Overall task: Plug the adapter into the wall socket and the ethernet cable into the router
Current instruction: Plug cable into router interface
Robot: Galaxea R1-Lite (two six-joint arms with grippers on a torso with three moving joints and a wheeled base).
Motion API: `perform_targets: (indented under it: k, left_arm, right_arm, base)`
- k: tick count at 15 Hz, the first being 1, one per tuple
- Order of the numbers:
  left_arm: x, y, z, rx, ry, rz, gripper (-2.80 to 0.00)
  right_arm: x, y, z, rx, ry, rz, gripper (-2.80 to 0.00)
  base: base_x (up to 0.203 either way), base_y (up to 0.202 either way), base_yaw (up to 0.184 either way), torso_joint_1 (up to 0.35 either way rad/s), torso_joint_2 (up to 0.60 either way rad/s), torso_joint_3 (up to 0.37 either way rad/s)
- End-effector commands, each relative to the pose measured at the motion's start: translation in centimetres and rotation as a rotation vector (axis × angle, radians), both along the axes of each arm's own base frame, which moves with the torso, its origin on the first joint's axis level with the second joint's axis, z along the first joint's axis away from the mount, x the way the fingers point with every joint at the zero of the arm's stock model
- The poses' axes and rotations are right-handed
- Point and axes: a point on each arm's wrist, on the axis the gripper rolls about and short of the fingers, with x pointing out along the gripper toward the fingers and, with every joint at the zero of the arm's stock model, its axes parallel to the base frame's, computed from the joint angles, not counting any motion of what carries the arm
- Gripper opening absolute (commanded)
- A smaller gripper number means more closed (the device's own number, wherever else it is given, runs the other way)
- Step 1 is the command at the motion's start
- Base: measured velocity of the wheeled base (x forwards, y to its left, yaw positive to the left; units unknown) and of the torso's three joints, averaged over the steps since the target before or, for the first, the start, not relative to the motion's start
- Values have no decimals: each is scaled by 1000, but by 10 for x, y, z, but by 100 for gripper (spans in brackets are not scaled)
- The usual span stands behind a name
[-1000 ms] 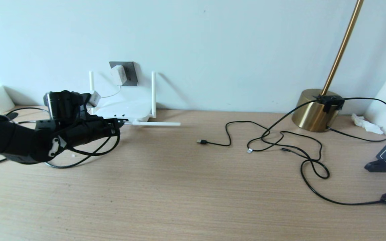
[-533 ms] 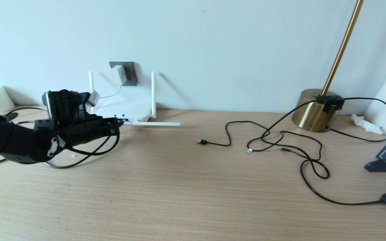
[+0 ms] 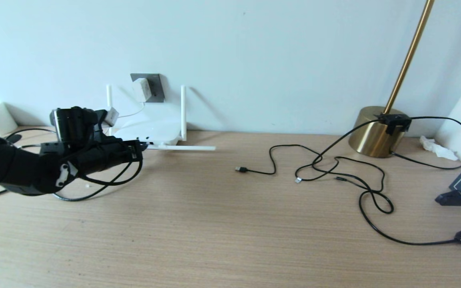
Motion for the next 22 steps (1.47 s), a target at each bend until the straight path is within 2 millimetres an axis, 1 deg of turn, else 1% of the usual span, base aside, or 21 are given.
perform_targets:
  k: [1,9,22]
  left_arm:
    - [0,0,1,-1,-6,-1,-280]
    - [5,0,2,-2,-14,3,-280]
    - [5,0,1,-2,-10,3,-280]
  right_arm:
    - [0,0,-1,-1,3,1,0]
    - [-1,0,-1,0,-7,-6,0]
    - [-1,0,-1,0,-9,-7,0]
  base:
    - [0,0,0,0,0,0]
    - [0,0,0,0,0,0]
    - [0,0,0,0,0,0]
